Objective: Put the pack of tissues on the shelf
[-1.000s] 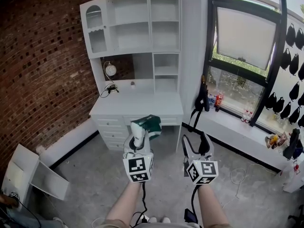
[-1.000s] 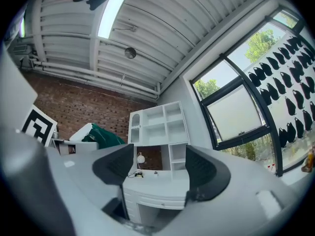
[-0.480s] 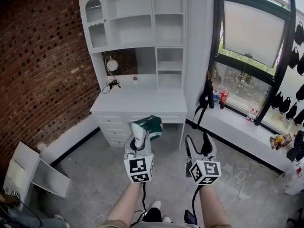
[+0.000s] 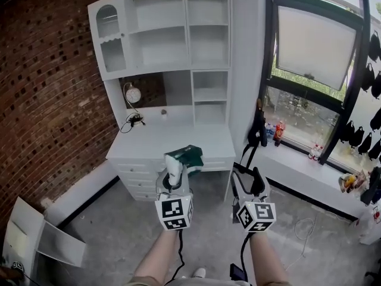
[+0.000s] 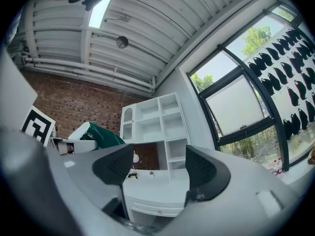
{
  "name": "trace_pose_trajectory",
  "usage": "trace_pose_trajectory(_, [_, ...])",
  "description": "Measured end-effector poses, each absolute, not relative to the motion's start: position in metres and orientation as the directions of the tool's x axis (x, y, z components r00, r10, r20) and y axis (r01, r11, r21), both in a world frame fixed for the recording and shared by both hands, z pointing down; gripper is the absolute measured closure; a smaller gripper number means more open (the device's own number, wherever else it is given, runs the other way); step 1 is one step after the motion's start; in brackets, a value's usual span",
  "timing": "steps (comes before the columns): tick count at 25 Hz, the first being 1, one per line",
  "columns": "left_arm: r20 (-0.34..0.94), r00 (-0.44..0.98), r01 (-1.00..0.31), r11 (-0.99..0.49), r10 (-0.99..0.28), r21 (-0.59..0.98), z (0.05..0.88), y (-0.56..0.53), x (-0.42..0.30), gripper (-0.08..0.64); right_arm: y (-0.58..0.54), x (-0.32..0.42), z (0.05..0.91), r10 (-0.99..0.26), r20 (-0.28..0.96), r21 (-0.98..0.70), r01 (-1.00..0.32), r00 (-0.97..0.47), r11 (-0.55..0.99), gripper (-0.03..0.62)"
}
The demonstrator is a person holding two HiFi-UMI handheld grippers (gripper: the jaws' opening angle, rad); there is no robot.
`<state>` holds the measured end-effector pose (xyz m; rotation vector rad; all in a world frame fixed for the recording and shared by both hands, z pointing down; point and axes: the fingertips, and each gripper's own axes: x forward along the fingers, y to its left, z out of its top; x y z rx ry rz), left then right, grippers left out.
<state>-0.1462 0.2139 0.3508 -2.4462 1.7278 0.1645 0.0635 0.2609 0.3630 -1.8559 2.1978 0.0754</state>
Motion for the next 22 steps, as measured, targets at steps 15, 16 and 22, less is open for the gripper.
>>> trace_pose_trajectory(15, [-0.151, 0.391, -0.92, -0.388, -0.908, -0.049, 0.359, 0.108, -0.138, 0.459, 0.162, 0.075, 0.375, -0.974, -0.208, -0.144, -0.982, -0.09, 0.122, 0.27])
trace_pose_trajectory(16, [-0.149, 0.391, -0.92, -0.389, -0.908, -0.048, 0.361, 0.101, -0.135, 0.459, 0.155, 0.079, 0.377, -0.975, -0.204, -0.145, -0.982, -0.089, 0.12, 0.27])
trace_pose_trajectory(22, [-0.153, 0.389, -0.921, -0.387, -0.908, -0.045, 0.359, 0.056, -0.11, 0.459, 0.108, 0.105, 0.378, -0.976, -0.198, -0.146, -0.982, -0.092, 0.123, 0.27])
